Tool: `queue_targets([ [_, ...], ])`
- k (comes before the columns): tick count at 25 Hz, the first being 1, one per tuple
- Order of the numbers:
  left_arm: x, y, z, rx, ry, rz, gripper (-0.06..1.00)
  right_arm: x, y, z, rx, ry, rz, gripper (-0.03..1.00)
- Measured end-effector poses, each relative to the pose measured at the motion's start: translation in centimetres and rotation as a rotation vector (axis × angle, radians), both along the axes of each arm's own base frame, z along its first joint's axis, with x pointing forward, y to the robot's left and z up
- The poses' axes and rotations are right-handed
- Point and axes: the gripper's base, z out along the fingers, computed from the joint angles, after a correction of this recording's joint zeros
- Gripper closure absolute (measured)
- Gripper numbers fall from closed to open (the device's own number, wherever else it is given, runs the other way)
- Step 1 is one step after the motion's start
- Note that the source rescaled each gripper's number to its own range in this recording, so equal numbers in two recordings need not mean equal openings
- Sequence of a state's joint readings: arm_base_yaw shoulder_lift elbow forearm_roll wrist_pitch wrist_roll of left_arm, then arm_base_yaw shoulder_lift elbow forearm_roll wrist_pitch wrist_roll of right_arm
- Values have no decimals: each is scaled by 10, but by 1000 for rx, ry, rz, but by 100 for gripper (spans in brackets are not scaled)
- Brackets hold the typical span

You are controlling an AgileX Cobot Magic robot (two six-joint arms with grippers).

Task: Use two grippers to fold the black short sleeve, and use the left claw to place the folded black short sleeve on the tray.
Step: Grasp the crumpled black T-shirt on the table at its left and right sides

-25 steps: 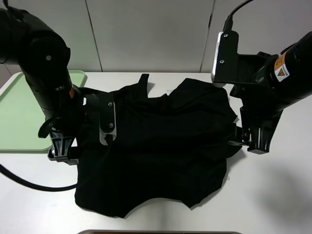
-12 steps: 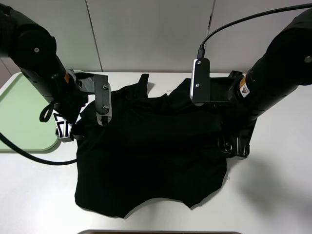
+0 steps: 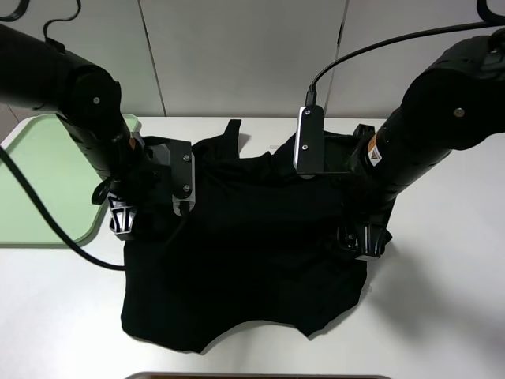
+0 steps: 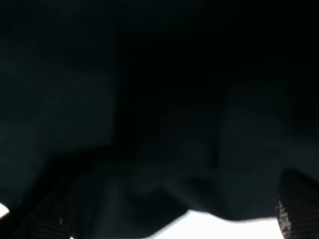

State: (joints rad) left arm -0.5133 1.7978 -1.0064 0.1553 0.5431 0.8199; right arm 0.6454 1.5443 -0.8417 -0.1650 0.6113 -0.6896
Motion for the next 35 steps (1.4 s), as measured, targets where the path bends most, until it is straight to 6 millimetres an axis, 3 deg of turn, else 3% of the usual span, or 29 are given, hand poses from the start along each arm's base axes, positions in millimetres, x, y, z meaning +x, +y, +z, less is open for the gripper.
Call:
queue_targets([
  [7,28,-23,-7,-81,16,35,15,0,2,-4,6,17,-5,-3],
  [14,27,-25,-23,-63,78,-38,15,2,3,-5,21,10,-7,-3],
  [20,26,-24,-37,-35,121,-43,15,4,5,-17,-5,44,-7,-3],
  [35,23,-19,-38,20,165,-66,17,17,13,-54,-74,32,119,-3],
])
